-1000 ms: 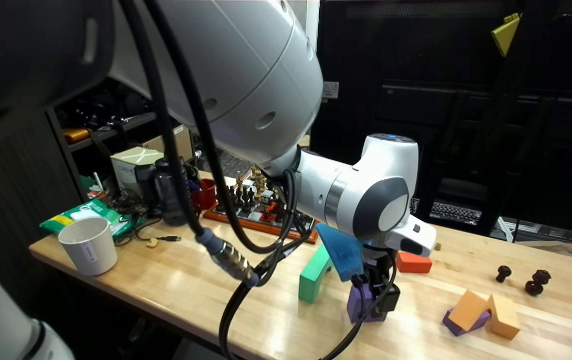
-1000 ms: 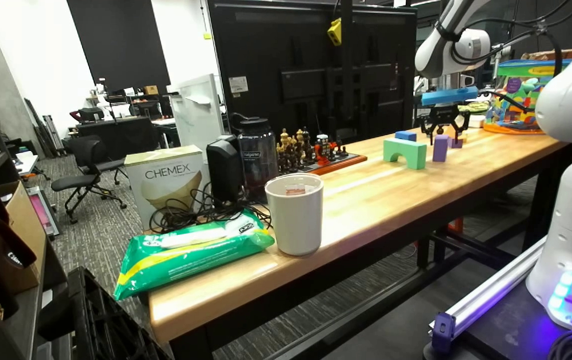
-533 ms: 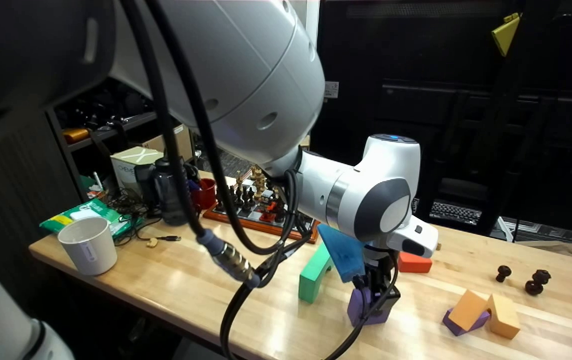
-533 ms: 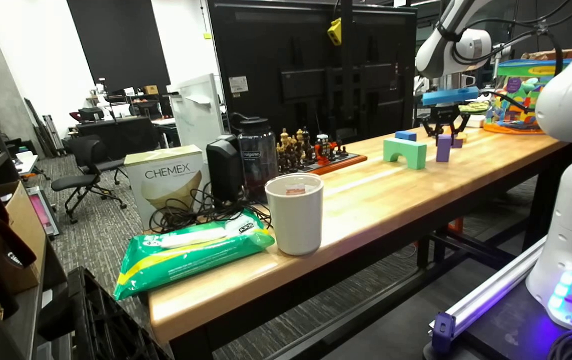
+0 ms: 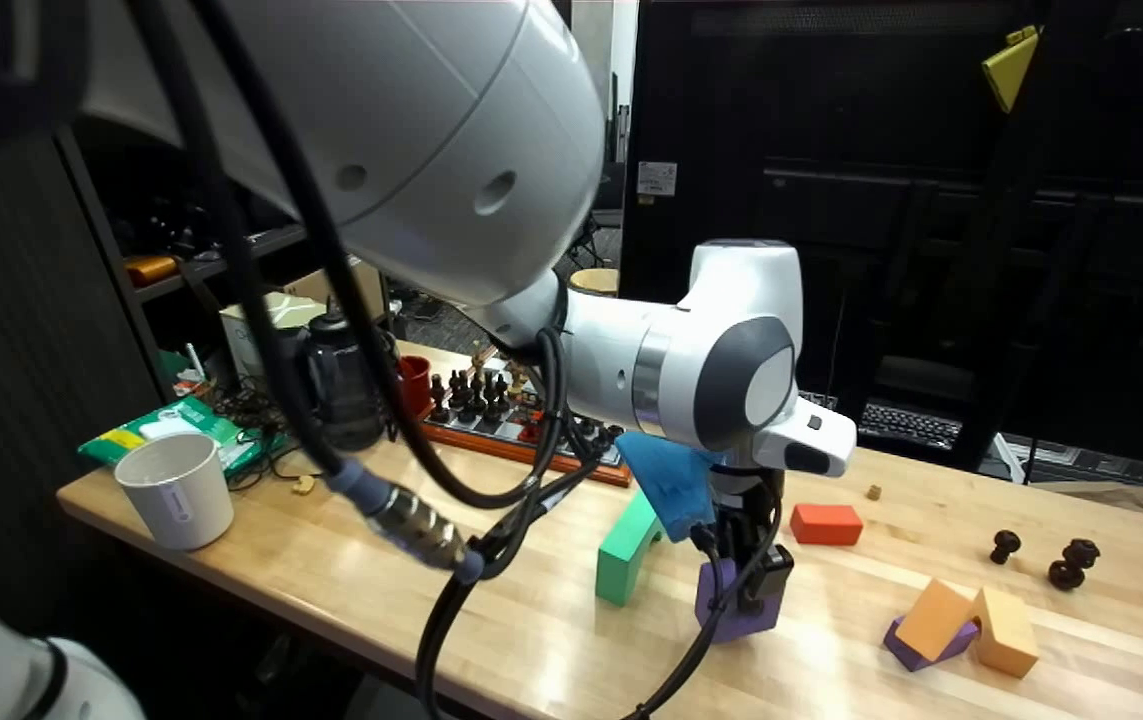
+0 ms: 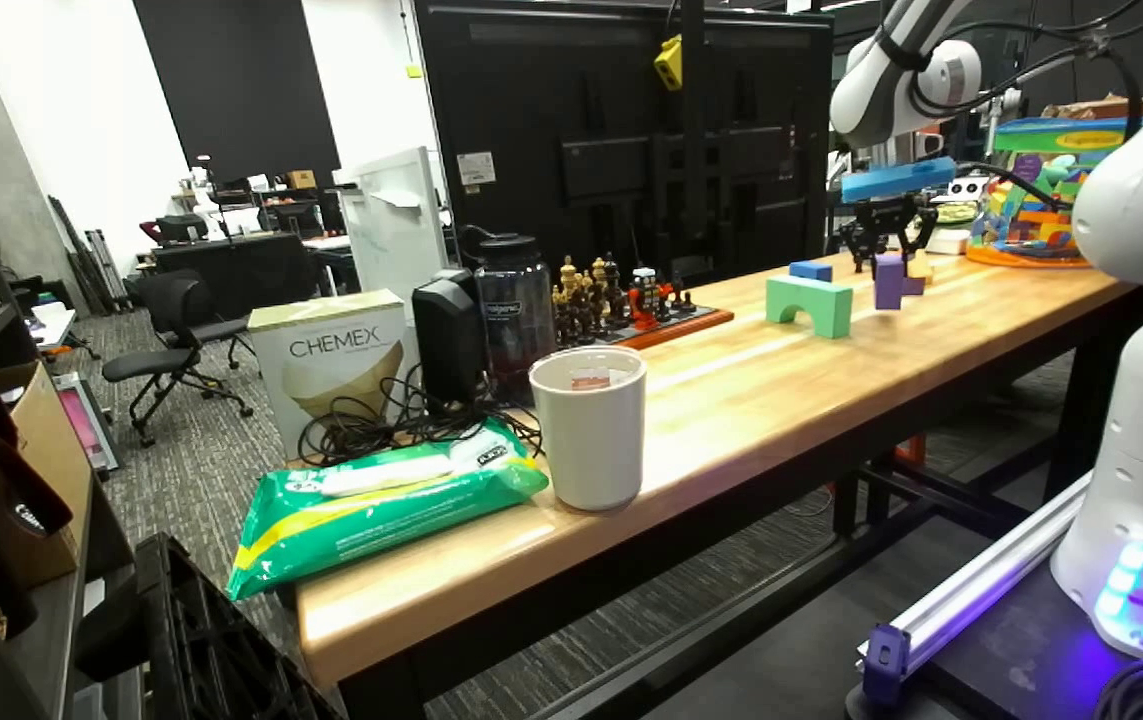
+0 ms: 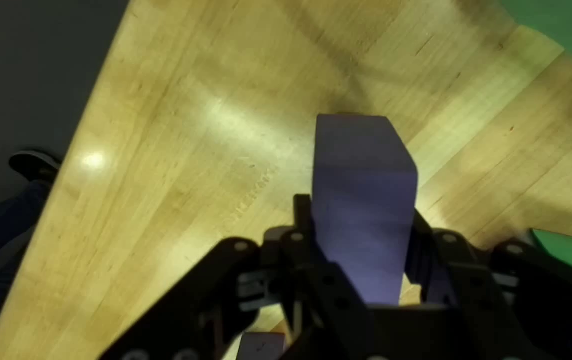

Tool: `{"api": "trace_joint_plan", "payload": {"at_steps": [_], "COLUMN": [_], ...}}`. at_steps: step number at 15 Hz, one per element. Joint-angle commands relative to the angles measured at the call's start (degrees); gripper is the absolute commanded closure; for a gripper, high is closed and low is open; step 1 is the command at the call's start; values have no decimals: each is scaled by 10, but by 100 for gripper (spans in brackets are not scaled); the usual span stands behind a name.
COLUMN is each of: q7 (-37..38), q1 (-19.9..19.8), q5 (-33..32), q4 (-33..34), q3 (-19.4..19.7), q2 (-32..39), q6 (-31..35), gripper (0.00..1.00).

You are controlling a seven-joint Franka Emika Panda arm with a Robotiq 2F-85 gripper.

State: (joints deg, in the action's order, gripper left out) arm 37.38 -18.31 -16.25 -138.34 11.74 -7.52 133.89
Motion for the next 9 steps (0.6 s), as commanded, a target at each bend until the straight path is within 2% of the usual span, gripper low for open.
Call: {"api": "trace_joint_plan", "payload": {"at_steps": [1,7,9], "q7": [46,4,-33], "q1": [3,0,1], "q5": [-53,-58,-59], "q4": [-59,-109,-113], "q3": [-24,-68,-75], "q2": [-107,-249,-280], "q6": [-41,-102,-101], "gripper": [84,84,84]}}
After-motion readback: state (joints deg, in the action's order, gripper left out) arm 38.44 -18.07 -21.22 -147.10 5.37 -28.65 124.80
